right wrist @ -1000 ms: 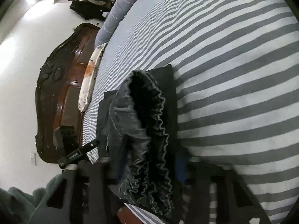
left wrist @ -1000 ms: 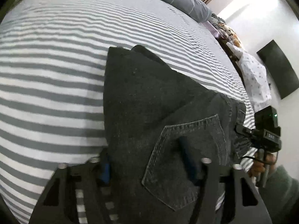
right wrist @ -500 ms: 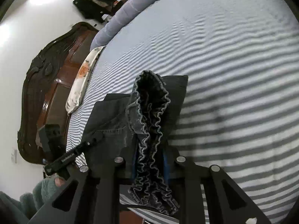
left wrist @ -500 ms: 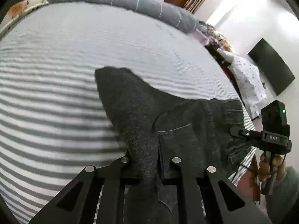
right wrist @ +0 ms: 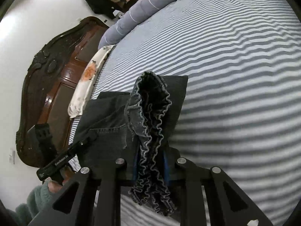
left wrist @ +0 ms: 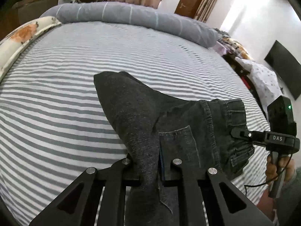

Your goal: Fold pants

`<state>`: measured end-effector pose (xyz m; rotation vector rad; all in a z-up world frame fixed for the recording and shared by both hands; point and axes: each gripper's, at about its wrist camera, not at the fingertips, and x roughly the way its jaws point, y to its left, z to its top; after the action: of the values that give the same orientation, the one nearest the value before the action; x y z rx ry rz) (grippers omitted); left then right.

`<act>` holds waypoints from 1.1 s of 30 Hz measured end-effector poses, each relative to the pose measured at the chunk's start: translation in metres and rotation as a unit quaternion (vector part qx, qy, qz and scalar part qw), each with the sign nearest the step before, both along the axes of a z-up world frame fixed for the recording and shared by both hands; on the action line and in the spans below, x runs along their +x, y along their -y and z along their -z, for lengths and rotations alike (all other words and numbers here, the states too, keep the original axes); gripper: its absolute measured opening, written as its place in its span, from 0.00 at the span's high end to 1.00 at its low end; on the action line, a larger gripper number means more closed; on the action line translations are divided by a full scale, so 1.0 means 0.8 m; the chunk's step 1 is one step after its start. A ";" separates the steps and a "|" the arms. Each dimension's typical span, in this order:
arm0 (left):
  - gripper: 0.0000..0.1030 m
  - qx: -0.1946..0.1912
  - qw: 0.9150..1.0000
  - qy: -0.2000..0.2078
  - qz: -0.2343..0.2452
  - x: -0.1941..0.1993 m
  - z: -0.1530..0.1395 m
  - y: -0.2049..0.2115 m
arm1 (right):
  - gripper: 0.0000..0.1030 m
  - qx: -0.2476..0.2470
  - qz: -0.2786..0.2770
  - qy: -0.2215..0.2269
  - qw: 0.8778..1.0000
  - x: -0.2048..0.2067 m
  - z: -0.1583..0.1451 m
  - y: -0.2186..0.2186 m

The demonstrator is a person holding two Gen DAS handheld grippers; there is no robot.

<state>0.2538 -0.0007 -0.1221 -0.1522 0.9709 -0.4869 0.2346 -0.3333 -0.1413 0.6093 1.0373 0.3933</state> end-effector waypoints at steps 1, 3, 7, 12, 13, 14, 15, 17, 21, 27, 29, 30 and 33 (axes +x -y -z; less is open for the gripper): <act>0.88 0.003 1.000 -0.007 -0.001 0.007 0.009 -0.002 | 0.81 -0.004 0.002 -0.004 1.000 0.008 0.007 -0.002; 0.86 0.019 1.000 -0.022 -0.004 0.015 0.030 -0.005 | 0.79 -0.024 0.022 -0.018 0.999 0.014 0.024 0.001; 0.75 0.013 0.998 -0.053 -0.012 0.016 0.058 -0.012 | 0.49 -0.109 0.039 -0.034 0.993 0.006 0.040 -0.003; 0.62 0.038 0.998 -0.040 -0.025 -0.016 0.044 -0.017 | 0.39 -0.155 0.035 -0.021 0.987 -0.021 0.026 -0.012; 0.59 0.041 0.998 -0.038 -0.025 -0.024 0.041 -0.017 | 0.39 -0.166 0.034 -0.019 0.985 -0.029 0.024 -0.014; 0.59 0.046 0.998 -0.036 -0.025 -0.033 0.041 -0.018 | 0.39 -0.170 0.034 -0.018 0.985 -0.034 0.027 -0.013; 0.59 0.054 0.998 -0.035 -0.027 -0.042 0.042 -0.019 | 0.39 -0.172 0.036 -0.018 0.984 -0.042 0.030 -0.009; 0.58 0.051 0.997 -0.042 -0.030 -0.057 0.046 -0.021 | 0.39 -0.173 0.047 -0.025 0.984 -0.051 0.034 -0.005; 0.55 0.067 0.995 -0.056 -0.044 -0.065 0.065 -0.024 | 0.39 -0.189 0.064 -0.037 0.979 -0.057 0.045 -0.009; 0.55 0.089 0.992 -0.058 -0.064 -0.061 0.066 -0.012 | 0.38 -0.199 0.081 -0.047 0.975 -0.058 0.035 -0.015; 0.55 0.097 0.991 -0.057 -0.072 -0.066 0.058 -0.012 | 0.38 -0.207 0.083 -0.041 0.974 -0.064 0.020 -0.027; 0.55 0.104 0.990 -0.055 -0.076 -0.072 0.052 -0.011 | 0.38 -0.210 0.082 -0.036 0.974 -0.069 0.014 -0.033; 0.52 0.129 0.988 -0.036 -0.082 -0.094 0.033 -0.002 | 0.38 -0.214 0.086 -0.015 0.973 -0.093 -0.012 -0.048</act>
<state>0.1788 0.0012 -0.1486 -0.0161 1.0737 -0.2022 0.1600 -0.2950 -0.1316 0.3128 1.0494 0.0038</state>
